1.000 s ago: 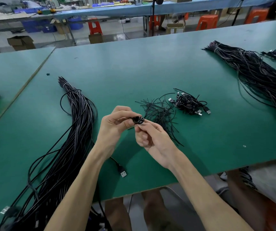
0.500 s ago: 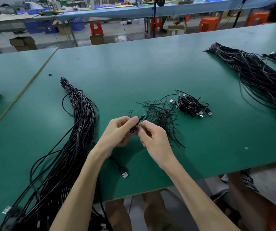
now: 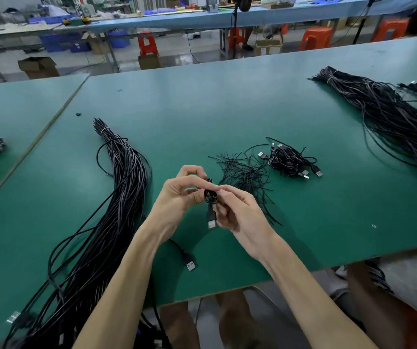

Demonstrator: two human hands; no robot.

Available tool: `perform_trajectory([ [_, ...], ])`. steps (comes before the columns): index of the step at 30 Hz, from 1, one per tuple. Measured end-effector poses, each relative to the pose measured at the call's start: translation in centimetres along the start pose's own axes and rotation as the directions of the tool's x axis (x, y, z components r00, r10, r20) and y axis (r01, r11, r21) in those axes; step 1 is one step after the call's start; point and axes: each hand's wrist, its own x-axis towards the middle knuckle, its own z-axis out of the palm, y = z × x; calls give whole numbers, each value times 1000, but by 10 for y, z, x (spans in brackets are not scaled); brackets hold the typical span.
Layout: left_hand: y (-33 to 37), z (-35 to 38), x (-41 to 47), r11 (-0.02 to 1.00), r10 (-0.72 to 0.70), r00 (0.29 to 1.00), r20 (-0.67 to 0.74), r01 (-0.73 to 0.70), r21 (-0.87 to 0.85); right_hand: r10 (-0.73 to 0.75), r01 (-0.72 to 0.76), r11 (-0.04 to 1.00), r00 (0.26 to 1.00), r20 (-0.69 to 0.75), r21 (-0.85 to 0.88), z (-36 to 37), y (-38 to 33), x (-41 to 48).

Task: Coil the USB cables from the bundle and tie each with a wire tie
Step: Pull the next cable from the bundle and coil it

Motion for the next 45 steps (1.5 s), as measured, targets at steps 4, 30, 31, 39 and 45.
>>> perform_trajectory([
  [4,-1,-2,-1,999,-19,1000,-9,19,-34,-26,26,1000,999,-25,-4,2,1,1],
  [30,-3,8,-2,989,-1,998,-56,10,148,-225,173,914,968,-106,-367,-2,14,3],
  [31,-2,9,-2,992,27,998,-53,-21,122,-206,164,931,973,-100,-327,-3,13,2],
  [39,-4,9,-1,995,22,993,-117,-11,95,-217,171,946,966,-143,-276,0,12,1],
  [45,-7,7,-1,993,-81,989,-125,91,77,-227,176,947,959,-172,-268,1,13,2],
])
